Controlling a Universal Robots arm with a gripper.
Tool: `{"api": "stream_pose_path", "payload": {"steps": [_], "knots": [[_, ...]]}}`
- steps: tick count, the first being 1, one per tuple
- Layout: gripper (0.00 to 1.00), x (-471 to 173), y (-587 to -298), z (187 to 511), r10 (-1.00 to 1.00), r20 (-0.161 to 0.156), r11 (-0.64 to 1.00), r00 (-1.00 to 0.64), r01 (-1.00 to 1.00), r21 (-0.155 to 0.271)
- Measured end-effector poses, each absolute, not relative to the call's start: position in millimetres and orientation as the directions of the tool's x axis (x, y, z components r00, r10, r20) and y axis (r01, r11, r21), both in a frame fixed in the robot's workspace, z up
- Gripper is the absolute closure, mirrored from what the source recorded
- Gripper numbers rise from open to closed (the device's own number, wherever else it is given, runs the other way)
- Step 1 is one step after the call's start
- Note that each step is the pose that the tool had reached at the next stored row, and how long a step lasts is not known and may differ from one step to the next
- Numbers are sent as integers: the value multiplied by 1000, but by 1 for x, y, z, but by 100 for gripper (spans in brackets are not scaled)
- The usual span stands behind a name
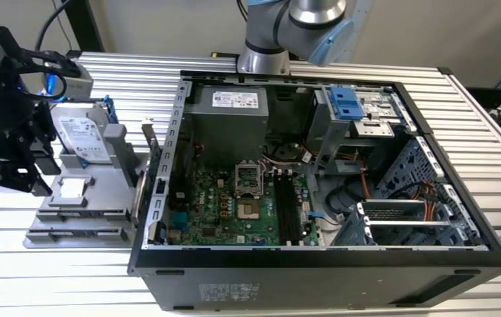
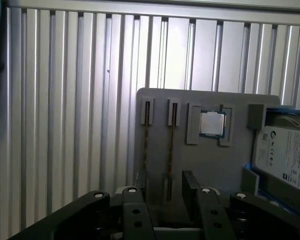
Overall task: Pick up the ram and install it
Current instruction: 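Pick up the ram and move it above insertion slot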
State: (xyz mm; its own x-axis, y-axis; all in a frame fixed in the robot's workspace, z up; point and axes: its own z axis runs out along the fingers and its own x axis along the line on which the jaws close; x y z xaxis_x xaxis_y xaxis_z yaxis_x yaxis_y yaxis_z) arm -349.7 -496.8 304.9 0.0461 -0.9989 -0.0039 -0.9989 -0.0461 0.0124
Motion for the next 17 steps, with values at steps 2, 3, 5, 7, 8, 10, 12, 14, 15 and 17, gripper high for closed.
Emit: {"api": "stream_pose_path", "payload": {"steps": [2, 3, 5, 7, 8, 10, 12, 14, 15, 17], "knots": [[0, -350, -497, 303, -999, -4, -46, 46, -999, 12], [0, -350, -497, 301, -999, -4, -46, 46, -999, 12], [0, -350, -498, 299, -999, -4, -45, 45, -999, 12], [0, -350, -498, 297, -999, -4, -43, 43, -999, 12], [0, -350, -498, 296, -999, -4, -41, 41, -999, 12], [0, -350, -498, 293, -999, -4, -37, 37, -999, 12], [0, -350, -498, 291, -999, -4, -34, 34, -999, 12], [0, -350, -498, 289, -999, -4, -33, 33, -999, 13], [0, -350, -498, 288, -999, -4, -32, 32, -999, 12], [0, -350, -499, 285, -999, -4, -32, 32, -999, 12]]}}
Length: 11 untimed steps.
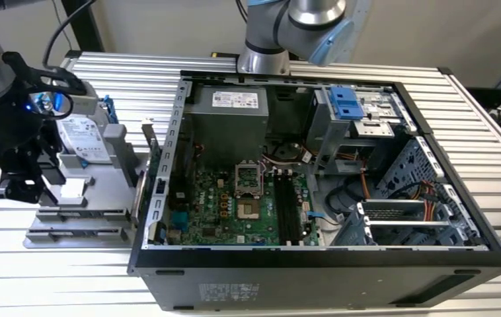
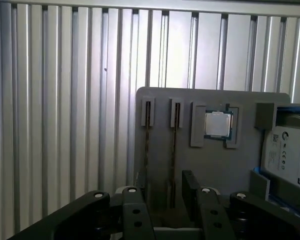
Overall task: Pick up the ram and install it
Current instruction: 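Pick up the ram and move it above insertion slot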
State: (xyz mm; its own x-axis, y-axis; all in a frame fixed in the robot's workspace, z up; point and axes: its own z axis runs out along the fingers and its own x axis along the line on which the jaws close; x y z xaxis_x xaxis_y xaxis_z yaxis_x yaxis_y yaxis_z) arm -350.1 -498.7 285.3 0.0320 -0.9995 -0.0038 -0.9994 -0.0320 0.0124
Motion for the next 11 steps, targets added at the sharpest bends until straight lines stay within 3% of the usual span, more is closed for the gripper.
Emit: {"api": "stream_pose_path", "payload": {"steps": [11], "knots": [[0, -351, -503, 271, -999, -4, -32, 32, -999, 12]]}}
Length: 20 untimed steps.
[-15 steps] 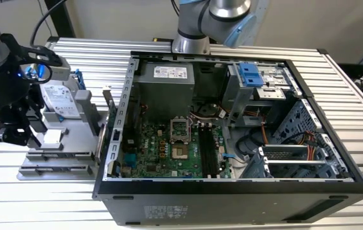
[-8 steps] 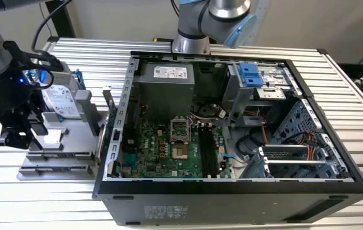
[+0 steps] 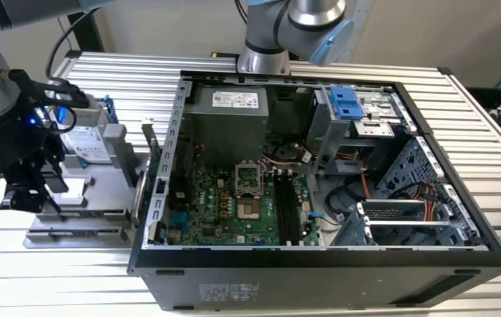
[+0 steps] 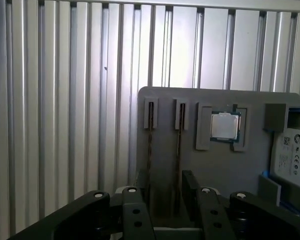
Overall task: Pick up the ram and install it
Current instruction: 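Pick up the ram and move it above insertion slot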
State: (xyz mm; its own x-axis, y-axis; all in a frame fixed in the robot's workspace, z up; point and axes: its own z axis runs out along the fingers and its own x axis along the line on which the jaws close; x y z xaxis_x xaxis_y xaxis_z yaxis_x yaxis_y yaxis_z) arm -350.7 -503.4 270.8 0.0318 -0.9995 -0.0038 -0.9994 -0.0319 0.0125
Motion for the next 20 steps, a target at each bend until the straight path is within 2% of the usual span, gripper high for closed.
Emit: {"api": "stream_pose_path", "payload": {"steps": [20], "knots": [[0, -356, -513, 247, -999, -5, -31, 31, -999, 12]]}}
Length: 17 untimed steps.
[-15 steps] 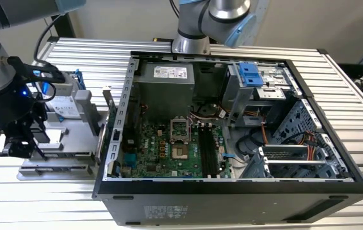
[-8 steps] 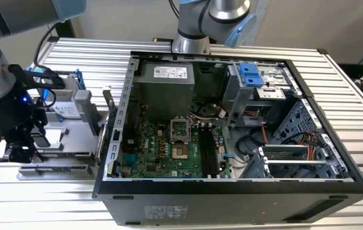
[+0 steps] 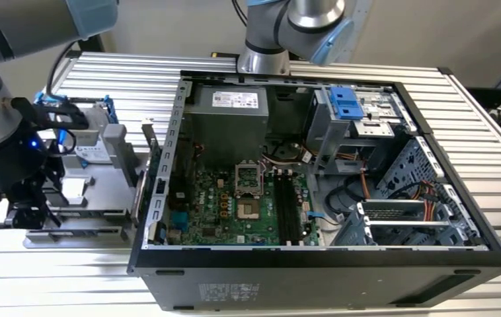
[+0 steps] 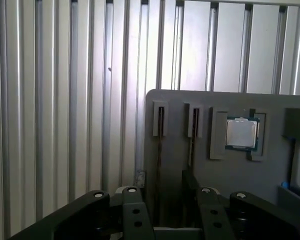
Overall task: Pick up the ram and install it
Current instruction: 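Pick up the ram and move it above insertion slot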
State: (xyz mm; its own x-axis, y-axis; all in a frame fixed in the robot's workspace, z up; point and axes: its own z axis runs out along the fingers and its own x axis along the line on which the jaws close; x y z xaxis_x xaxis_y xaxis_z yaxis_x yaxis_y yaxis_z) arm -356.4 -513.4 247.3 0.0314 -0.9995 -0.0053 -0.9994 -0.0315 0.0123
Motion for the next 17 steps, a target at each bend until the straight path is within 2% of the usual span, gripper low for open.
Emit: {"api": "stream_pose_path", "payload": {"steps": [17], "knots": [[0, -357, -515, 224, -999, -9, -32, 31, -999, 12]]}}
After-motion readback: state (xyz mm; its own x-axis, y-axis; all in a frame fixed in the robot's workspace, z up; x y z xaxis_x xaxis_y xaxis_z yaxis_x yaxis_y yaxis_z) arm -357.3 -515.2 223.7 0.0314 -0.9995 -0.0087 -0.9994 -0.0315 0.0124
